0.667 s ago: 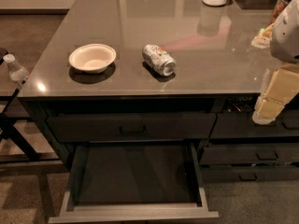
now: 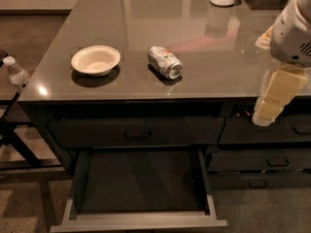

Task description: Place 7up can into middle drawer

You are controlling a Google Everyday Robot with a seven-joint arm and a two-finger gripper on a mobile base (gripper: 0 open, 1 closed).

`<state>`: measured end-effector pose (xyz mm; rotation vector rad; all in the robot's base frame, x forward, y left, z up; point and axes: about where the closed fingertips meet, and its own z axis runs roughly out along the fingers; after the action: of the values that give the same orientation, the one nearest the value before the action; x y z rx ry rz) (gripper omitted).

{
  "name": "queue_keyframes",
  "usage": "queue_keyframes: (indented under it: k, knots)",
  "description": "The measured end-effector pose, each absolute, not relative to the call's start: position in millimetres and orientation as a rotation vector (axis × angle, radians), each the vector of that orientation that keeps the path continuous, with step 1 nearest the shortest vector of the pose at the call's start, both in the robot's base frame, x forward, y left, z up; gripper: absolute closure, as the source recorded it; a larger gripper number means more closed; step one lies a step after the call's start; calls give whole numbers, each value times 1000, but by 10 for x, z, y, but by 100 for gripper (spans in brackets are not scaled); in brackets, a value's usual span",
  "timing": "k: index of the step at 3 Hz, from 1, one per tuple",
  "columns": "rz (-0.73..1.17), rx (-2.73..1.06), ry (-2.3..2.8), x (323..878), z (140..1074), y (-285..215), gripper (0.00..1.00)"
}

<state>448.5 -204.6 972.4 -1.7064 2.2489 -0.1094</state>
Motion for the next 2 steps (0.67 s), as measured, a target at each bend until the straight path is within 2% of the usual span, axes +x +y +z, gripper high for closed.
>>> queue_keyframes:
  k: [1,2]
  knots:
    - [-76,-1613,2299,4584,9690,-2031,0]
    - [19,-1450,2399,5007,9608,-1908,0]
